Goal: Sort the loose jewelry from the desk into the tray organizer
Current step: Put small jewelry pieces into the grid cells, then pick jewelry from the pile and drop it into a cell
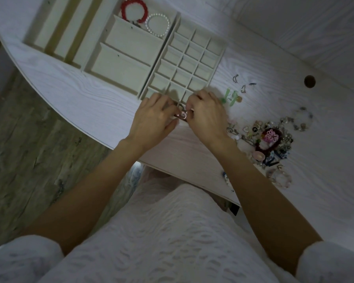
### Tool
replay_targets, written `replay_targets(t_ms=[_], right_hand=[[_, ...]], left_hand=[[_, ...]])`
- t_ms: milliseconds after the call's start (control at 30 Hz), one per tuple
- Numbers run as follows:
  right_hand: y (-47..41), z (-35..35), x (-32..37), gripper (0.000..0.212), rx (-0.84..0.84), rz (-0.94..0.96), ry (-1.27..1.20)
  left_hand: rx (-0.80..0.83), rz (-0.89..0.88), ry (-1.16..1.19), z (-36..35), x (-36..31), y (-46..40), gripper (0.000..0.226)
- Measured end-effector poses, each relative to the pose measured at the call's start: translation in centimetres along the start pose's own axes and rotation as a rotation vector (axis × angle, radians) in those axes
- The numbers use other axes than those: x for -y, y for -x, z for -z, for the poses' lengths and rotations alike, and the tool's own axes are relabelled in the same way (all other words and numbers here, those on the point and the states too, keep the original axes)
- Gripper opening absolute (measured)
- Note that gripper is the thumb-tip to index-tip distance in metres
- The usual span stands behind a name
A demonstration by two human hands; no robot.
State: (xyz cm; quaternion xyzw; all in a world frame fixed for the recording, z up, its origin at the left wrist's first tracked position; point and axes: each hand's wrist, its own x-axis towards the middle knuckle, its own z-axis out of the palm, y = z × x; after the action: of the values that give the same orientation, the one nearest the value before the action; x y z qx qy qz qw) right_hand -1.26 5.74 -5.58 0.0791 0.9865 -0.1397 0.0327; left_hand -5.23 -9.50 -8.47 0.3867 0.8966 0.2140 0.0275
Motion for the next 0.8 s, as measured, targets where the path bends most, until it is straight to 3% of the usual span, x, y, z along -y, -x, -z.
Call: replay_targets(t_ms=[367,467,600,800], right_hand=[[0.3,-0.8,-1.0,0.007,-0.035,-0.111,-0.150],[0.3,-1.0,-1.3,0.007,-0.020,-0.105,-0.225],[0.7,0.4,-4.3,0.007,-0.140,-0.206,-0.401],[-0.9,1.8,-9.7,0.015,-0.159,-0.363,-0.289]], left_hand=[[-0.003,-0.105,-0.120,0.5,-0.4,-0.1,0.027],[0.034,-0.071,-0.054,0.7,-0.5,-0.4,0.030],[0.045,0.020,0.071,0.4,-0.5,-0.4,0.034],[-0.034,0.140,0.160,0.7,-1.9,-0.6,0.026]])
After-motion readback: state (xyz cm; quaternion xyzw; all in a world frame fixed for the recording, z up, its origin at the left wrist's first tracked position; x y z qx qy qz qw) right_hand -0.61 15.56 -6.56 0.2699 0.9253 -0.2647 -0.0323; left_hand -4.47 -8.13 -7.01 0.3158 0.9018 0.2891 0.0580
